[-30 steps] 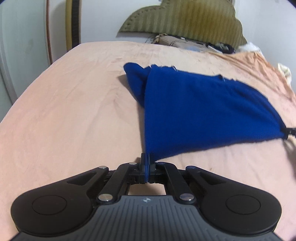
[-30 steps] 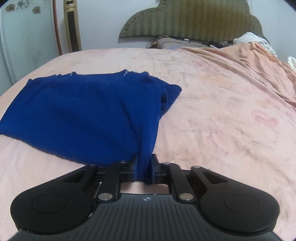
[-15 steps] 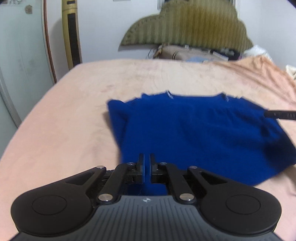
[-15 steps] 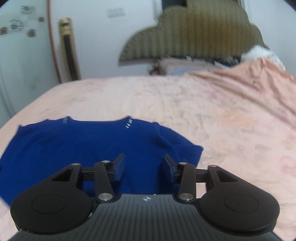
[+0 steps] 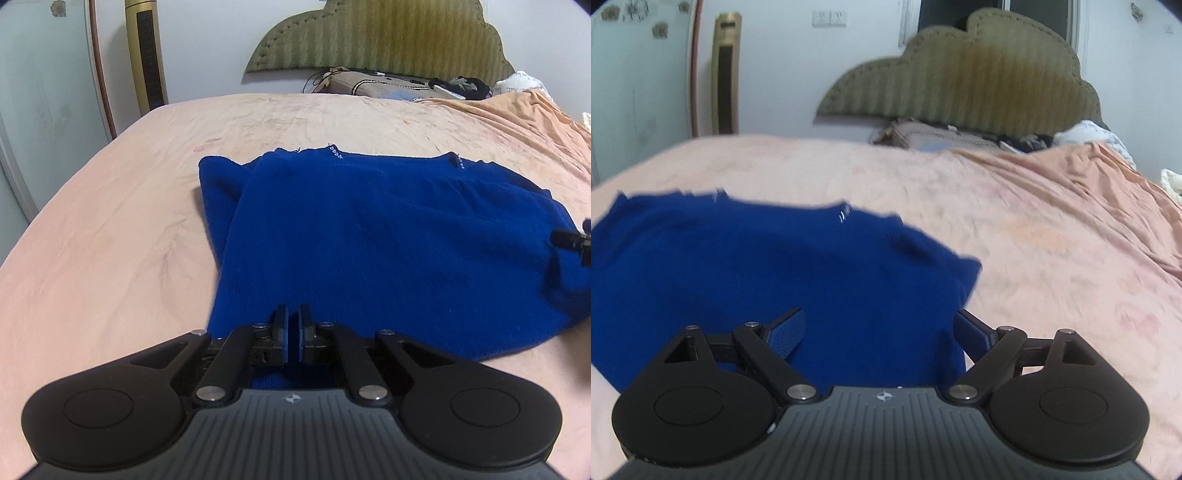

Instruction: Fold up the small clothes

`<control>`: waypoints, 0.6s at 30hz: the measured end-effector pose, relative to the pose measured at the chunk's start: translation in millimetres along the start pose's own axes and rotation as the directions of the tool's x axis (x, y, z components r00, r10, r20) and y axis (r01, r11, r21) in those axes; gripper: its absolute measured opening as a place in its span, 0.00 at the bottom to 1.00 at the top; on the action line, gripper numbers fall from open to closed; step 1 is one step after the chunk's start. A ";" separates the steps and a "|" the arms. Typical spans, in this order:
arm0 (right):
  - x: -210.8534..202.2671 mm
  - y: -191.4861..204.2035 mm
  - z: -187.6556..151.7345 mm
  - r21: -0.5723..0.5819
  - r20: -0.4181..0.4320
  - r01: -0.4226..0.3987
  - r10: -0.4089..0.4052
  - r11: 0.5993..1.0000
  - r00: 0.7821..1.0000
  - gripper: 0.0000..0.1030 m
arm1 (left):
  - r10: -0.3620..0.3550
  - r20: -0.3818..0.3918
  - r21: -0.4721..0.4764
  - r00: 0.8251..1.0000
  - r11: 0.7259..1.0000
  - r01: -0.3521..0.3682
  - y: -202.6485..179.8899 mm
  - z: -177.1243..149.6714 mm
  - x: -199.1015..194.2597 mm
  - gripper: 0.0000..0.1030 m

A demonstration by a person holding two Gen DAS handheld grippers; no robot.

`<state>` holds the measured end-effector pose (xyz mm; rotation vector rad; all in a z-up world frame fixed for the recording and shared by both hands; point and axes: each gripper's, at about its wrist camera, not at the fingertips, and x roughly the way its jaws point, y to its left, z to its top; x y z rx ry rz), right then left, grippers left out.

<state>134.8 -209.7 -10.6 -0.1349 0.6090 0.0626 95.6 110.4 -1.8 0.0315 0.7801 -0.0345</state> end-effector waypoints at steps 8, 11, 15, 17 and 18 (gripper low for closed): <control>-20.4 -5.2 -16.5 0.070 0.023 0.064 -0.066 0.995 0.998 0.87 | 0.030 0.036 0.003 0.999 1.000 -0.030 -4.8 -8.0 -2.8 0.05; -30.5 3.8 -23.4 0.047 0.030 0.004 -0.005 0.999 1.000 0.87 | 0.048 0.048 0.010 0.998 0.999 -0.049 -9.1 -10.2 -3.5 0.05; -32.3 17.9 -26.8 0.000 0.004 -0.046 0.046 0.999 0.999 0.88 | 0.066 0.062 0.026 0.996 0.997 -0.068 -12.7 -12.3 -3.8 0.06; -26.6 23.8 -30.8 -0.012 -0.028 -0.045 0.044 0.999 0.999 0.91 | 0.068 0.069 0.025 0.995 0.997 -0.070 -12.5 -13.8 -4.3 0.06; -24.3 24.9 -33.1 -0.010 -0.039 -0.042 0.042 0.999 0.998 0.92 | 0.068 0.074 0.024 0.995 0.997 -0.070 -12.1 -14.7 -4.6 0.06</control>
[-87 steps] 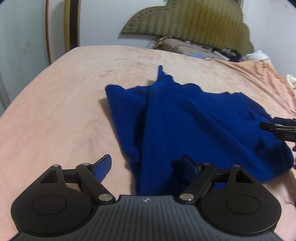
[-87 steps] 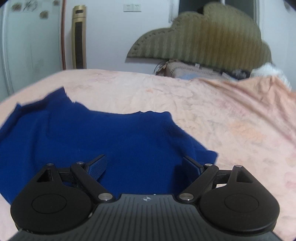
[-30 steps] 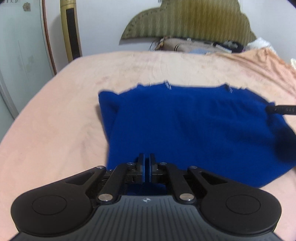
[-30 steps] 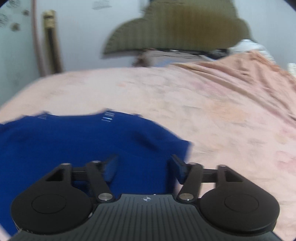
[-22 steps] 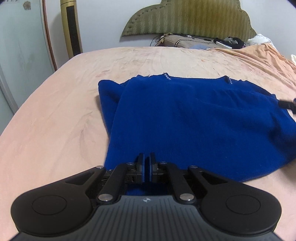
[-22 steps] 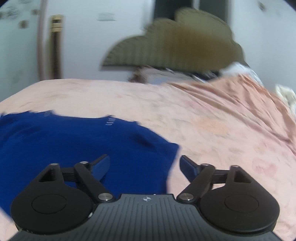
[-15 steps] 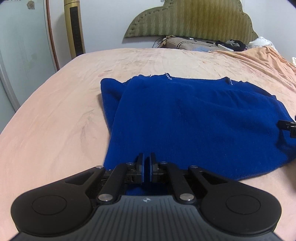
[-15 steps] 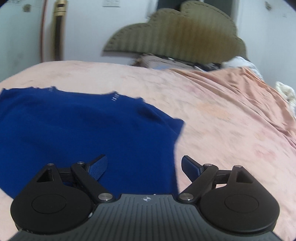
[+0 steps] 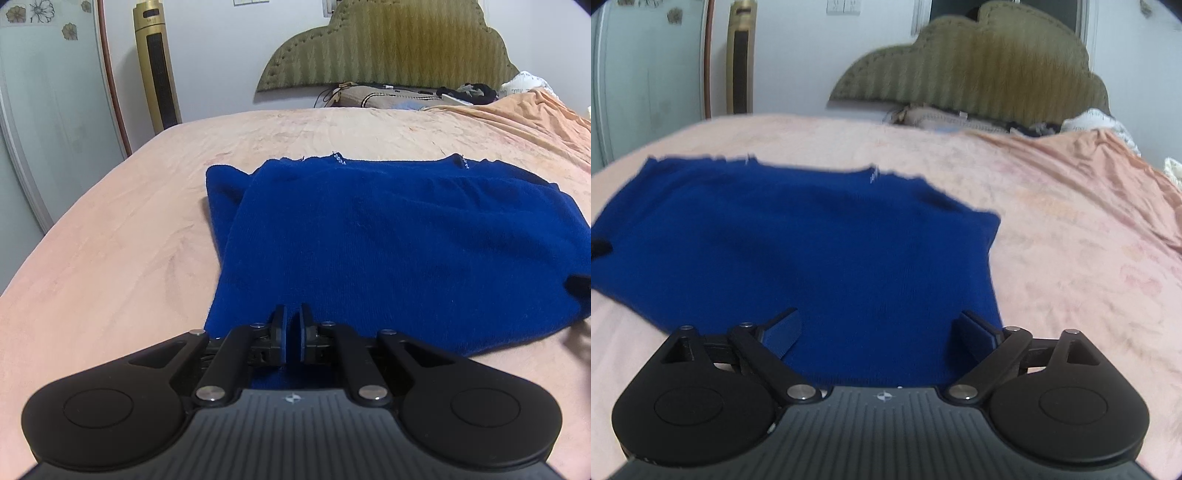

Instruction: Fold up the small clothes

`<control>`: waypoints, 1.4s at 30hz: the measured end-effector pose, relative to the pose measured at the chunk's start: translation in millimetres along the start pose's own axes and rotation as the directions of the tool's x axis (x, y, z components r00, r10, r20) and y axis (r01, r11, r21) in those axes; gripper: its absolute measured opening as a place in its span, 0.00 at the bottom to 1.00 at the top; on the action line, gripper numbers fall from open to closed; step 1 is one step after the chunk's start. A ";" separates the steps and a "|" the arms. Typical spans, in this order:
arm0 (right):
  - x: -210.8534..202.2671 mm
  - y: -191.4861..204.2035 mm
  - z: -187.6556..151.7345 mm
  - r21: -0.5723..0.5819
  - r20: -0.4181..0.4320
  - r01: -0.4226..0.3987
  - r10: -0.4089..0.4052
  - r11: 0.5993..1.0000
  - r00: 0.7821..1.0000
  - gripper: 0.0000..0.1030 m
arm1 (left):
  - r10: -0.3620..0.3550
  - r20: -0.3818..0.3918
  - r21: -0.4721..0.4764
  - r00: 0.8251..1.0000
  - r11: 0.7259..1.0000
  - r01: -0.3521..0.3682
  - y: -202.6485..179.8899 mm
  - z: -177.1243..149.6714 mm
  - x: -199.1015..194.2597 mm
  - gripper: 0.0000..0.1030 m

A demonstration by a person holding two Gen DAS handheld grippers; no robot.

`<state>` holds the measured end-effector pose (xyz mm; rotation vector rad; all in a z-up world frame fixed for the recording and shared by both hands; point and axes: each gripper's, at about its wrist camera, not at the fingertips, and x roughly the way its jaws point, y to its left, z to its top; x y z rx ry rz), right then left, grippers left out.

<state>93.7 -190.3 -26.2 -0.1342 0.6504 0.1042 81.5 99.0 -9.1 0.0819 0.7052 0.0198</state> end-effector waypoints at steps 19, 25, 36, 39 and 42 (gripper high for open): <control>4.9 -1.2 -12.3 0.035 0.006 -0.006 0.006 0.999 1.000 1.00 | -0.032 0.094 -0.066 0.995 0.997 0.038 3.0 -16.4 -6.7 1.00; 5.1 -1.3 -12.5 0.036 0.006 -0.007 0.006 0.999 1.000 1.00 | 0.012 0.096 -0.069 0.995 0.998 -0.006 0.1 -17.6 -9.4 1.00; 3.0 -3.1 -14.2 0.051 0.003 -0.012 0.012 0.999 1.000 1.00 | 0.002 0.041 -0.117 0.999 0.993 0.003 6.8 -18.8 -1.6 1.00; 3.3 -4.4 -13.9 0.065 -0.001 -0.019 0.019 0.998 1.000 1.00 | -0.001 0.035 -0.122 0.999 0.993 0.006 7.3 -19.1 -0.6 1.00; 4.3 -8.2 -13.8 0.091 -0.009 -0.034 0.035 0.995 0.999 1.00 | -0.004 0.037 -0.125 0.999 0.992 0.009 7.6 -20.0 -1.2 1.00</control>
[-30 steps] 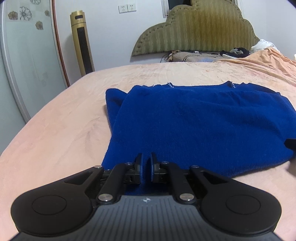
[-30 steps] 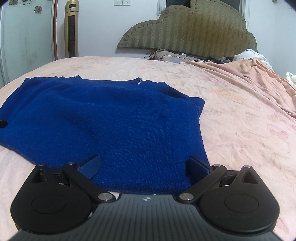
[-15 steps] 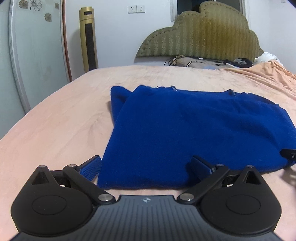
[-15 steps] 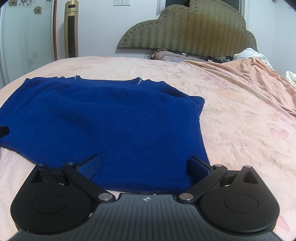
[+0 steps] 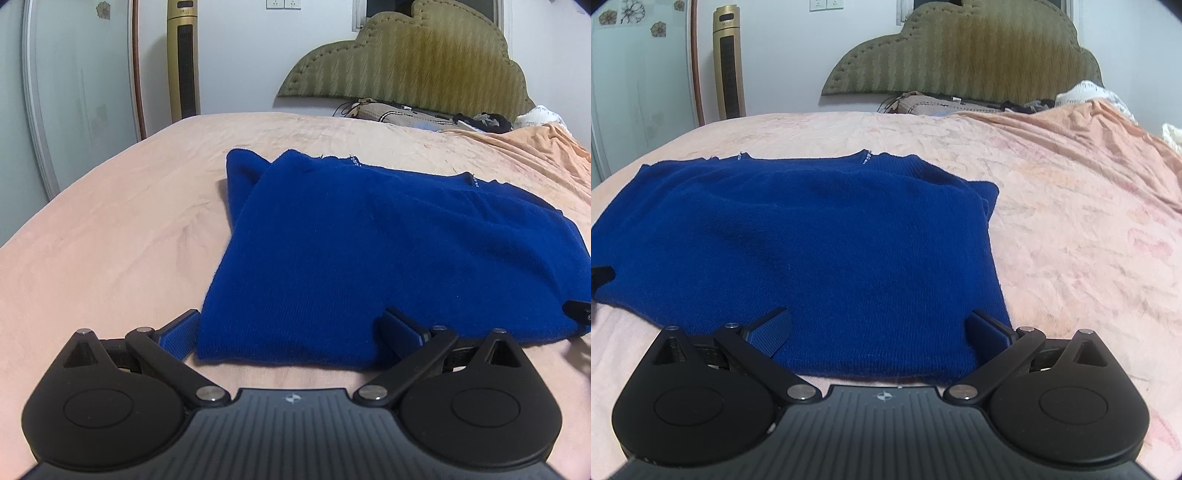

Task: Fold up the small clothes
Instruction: 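Grasp the folded sweater edge with the left gripper while the right gripper grasps beside it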

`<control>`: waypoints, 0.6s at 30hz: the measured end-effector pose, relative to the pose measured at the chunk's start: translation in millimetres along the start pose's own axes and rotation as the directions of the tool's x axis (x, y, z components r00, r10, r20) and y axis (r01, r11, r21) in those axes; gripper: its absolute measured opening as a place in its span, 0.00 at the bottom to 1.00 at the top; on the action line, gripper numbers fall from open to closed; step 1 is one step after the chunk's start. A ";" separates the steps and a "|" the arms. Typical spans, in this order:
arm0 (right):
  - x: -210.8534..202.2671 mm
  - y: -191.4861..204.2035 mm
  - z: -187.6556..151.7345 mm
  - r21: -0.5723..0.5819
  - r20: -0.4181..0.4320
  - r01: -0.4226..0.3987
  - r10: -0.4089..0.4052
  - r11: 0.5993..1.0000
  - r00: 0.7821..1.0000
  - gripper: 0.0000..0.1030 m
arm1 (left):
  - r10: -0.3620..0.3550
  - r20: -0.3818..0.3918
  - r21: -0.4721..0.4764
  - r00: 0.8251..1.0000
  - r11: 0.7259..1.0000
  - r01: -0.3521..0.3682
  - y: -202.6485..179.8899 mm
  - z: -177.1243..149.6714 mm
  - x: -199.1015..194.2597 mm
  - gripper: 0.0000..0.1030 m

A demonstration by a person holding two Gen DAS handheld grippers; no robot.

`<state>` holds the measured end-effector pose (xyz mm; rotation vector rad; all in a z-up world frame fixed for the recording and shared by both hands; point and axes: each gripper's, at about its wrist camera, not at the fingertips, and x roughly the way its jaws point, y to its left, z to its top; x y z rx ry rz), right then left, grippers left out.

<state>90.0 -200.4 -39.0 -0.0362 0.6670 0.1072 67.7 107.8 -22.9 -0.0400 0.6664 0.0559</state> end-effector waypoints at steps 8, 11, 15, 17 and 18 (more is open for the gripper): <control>-19.3 12.0 3.4 0.004 0.040 -0.041 0.040 0.999 0.998 1.00 | -0.130 0.037 -0.162 0.991 0.978 0.134 33.6 4.6 -12.1 1.00; -29.1 29.7 10.3 -0.037 0.066 -0.097 0.099 0.995 0.993 1.00 | -0.132 0.040 -0.260 0.990 0.956 0.138 60.5 17.3 -13.6 1.00; -34.1 69.3 16.7 -0.150 0.067 -0.164 0.175 0.975 0.982 1.00 | -0.090 0.029 -0.196 0.996 0.976 0.094 76.8 46.3 -5.9 1.00; -33.7 97.0 14.8 -0.241 0.059 -0.194 0.213 0.951 0.975 1.00 | -0.117 -0.003 -0.180 0.993 0.977 0.115 81.8 60.5 4.6 1.00; -33.6 109.6 13.0 -0.281 0.056 -0.200 0.224 0.939 0.973 1.00 | -0.133 -0.026 -0.185 0.991 0.975 0.126 84.4 67.8 11.8 1.00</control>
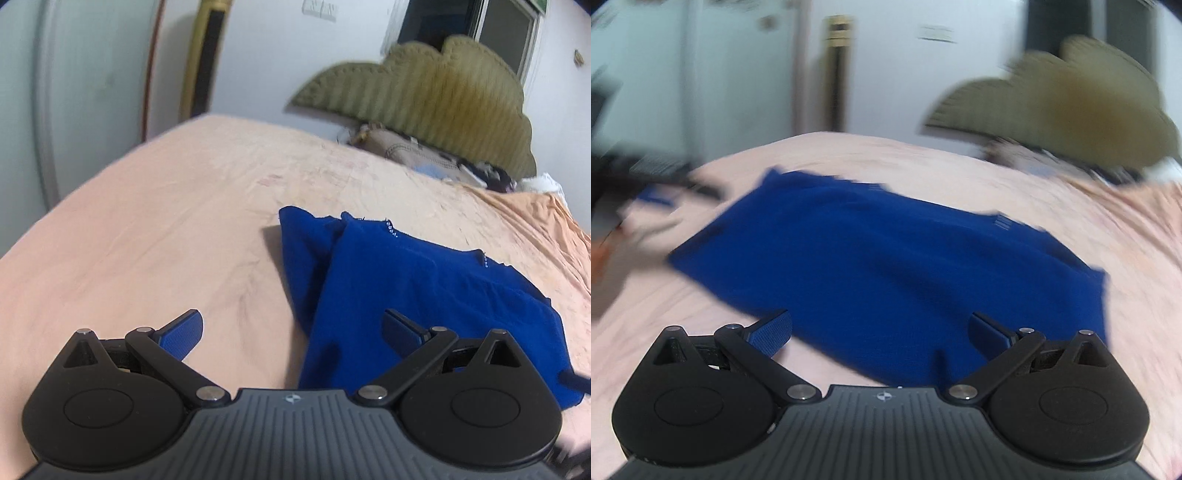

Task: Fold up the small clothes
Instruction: 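Grasp the folded sweater edge with the left gripper while the right gripper grasps beside it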

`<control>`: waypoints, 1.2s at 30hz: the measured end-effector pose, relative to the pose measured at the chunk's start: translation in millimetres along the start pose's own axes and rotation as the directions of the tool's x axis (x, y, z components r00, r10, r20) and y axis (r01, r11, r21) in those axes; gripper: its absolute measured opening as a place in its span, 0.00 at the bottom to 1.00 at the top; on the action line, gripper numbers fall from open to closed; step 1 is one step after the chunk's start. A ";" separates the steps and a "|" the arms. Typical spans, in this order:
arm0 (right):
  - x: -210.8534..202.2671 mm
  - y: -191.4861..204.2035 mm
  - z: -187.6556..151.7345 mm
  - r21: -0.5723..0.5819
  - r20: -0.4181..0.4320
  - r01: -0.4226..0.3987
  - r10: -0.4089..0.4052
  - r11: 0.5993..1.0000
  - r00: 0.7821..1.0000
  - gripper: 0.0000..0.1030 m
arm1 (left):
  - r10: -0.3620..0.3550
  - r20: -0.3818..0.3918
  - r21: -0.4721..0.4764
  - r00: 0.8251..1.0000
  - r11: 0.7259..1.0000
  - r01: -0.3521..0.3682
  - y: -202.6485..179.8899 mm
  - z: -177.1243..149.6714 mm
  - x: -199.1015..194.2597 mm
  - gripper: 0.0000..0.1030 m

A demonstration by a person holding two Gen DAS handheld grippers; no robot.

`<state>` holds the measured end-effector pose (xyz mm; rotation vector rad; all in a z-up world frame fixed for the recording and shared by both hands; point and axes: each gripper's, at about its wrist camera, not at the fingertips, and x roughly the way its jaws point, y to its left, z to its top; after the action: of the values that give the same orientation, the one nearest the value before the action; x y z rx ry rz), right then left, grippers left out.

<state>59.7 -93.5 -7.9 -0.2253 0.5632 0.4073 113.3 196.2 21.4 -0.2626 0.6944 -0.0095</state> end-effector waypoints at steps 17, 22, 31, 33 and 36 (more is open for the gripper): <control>74.7 130.7 30.7 -0.390 0.089 0.115 -0.088 0.913 0.992 0.97 | -0.340 -0.205 -0.155 0.918 0.937 0.313 12.9 63.8 119.3 1.00; 98.0 137.2 42.4 -0.419 0.124 0.136 -0.091 0.898 0.988 0.87 | -0.335 -0.202 -0.087 0.920 0.942 0.324 -5.7 73.9 140.8 1.00; 107.5 151.7 43.1 -0.486 0.122 0.095 -0.040 0.869 0.992 0.08 | -0.299 -0.206 -0.163 0.932 0.949 0.269 1.7 85.7 164.4 0.20; 105.3 145.5 45.6 -0.458 0.121 0.072 -0.018 0.886 0.992 0.06 | -0.283 -0.190 -0.156 0.940 0.954 0.255 0.5 83.9 161.8 0.17; 101.1 132.2 50.3 -0.406 0.128 0.033 0.021 0.913 0.991 0.06 | -0.250 -0.177 -0.133 0.952 0.965 0.228 -5.5 85.3 153.9 0.15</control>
<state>103.9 72.3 -35.6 -0.5984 0.3429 0.5284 286.2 196.3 -11.5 -0.4562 0.8534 -0.2316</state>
